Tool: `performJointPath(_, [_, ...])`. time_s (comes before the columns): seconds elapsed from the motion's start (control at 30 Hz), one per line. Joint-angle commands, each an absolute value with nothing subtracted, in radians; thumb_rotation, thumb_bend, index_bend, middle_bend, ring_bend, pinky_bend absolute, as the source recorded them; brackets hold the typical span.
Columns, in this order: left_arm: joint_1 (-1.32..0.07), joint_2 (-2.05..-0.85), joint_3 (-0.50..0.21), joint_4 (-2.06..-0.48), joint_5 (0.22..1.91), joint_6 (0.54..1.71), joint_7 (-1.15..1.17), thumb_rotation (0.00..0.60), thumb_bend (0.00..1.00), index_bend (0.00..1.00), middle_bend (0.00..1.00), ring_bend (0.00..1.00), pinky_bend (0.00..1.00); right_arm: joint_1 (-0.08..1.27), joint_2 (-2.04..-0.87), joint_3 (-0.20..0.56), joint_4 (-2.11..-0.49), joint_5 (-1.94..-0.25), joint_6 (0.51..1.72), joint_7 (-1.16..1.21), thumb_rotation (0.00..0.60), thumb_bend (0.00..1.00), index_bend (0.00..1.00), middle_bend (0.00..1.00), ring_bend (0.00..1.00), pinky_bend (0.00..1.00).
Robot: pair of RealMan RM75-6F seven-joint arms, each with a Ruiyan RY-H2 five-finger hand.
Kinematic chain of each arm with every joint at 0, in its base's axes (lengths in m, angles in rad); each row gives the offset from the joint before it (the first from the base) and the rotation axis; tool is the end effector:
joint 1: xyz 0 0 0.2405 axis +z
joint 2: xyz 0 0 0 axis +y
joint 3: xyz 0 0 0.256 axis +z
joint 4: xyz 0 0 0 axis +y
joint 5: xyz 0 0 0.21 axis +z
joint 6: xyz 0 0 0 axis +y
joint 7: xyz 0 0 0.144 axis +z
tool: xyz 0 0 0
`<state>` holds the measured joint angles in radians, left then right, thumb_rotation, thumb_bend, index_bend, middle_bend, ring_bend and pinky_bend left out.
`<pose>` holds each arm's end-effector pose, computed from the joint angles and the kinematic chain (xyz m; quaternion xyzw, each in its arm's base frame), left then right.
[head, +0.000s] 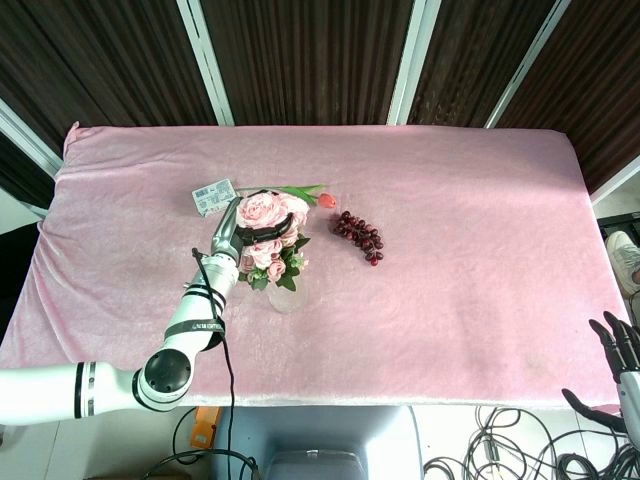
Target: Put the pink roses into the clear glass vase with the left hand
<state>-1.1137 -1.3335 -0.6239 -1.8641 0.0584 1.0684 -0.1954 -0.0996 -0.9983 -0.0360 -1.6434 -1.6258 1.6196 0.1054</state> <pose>0.0126 0.3901 0.0745 -0.3139 -0.7658 -0.5310 0.1818 -0.3203 -0.1049 0.1930 0.5822 -0.4097 0.3764 0.5928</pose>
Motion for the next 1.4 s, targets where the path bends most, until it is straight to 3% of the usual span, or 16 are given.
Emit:
performJointPath(0.03, [-1.111, -1.337, -0.62, -1.861, 0.057, 1.058, -0.186, 0.6, 0.48, 0.34, 0.63, 0.55, 0.65, -0.1, -0.998, -0.036, -1.643, -1.626, 1.62, 0.106, 0.6, 0.3, 0.0, 0.0, 0.0, 0.0])
performJointPath(0.13, [-1.105, -1.332, -0.602, -1.859, 0.067, 1.005, -0.158, 0.6, 0.46, 0.06, 0.44, 0.36, 0.45, -0.099, -0.998, -0.037, -1.642, -1.63, 1.619, 0.107, 0.6, 0.3, 0.0, 0.0, 0.0, 0.0])
performJointPath(0.17, [-1.101, -1.336, -0.592, -1.85, 0.091, 0.982, -0.152, 0.6, 0.46, 0.02, 0.39, 0.31, 0.4, -0.097, -0.998, -0.038, -1.643, -1.634, 1.618, 0.107, 0.6, 0.3, 0.0, 0.0, 0.0, 0.0])
performJointPath(0.3, [-1.078, -1.351, -0.574, -1.835, 0.192, 0.967, -0.153, 0.6, 0.41, 0.0, 0.17, 0.09, 0.21, -0.097, -0.997, -0.037, -1.643, -1.634, 1.618, 0.11, 0.6, 0.3, 0.0, 0.0, 0.0, 0.0])
performJointPath(0.4, [-1.065, -1.345, -0.566, -1.84, 0.228, 0.937, -0.15, 0.6, 0.35, 0.0, 0.01, 0.0, 0.07, -0.097, -0.997, -0.038, -1.641, -1.635, 1.618, 0.11, 0.6, 0.3, 0.0, 0.0, 0.0, 0.0])
performJointPath(0.5, [-1.046, -1.336, -0.565, -1.843, 0.279, 0.907, -0.161, 0.6, 0.29, 0.0, 0.0, 0.0, 0.0, -0.097, -0.998, -0.038, -1.642, -1.637, 1.619, 0.108, 0.6, 0.3, 0.0, 0.0, 0.0, 0.0])
performJointPath(0.73, [-0.998, -1.297, -0.57, -1.883, 0.379, 0.848, -0.196, 0.6, 0.23, 0.0, 0.0, 0.0, 0.0, -0.099, -0.997, -0.04, -1.638, -1.645, 1.626, 0.107, 0.6, 0.3, 0.0, 0.0, 0.0, 0.0])
performJointPath(1.2, [-0.905, -1.214, -0.546, -1.956, 0.588, 0.809, -0.248, 0.6, 0.21, 0.0, 0.0, 0.0, 0.0, -0.101, -1.008, -0.046, -1.639, -1.667, 1.634, 0.074, 0.6, 0.3, 0.0, 0.0, 0.0, 0.0])
performJointPath(1.4, [-0.826, -1.153, -0.549, -2.044, 0.751, 0.812, -0.297, 0.6, 0.21, 0.0, 0.0, 0.0, 0.0, -0.097, -1.011, -0.042, -1.635, -1.661, 1.629, 0.069, 0.6, 0.3, 0.0, 0.0, 0.0, 0.0])
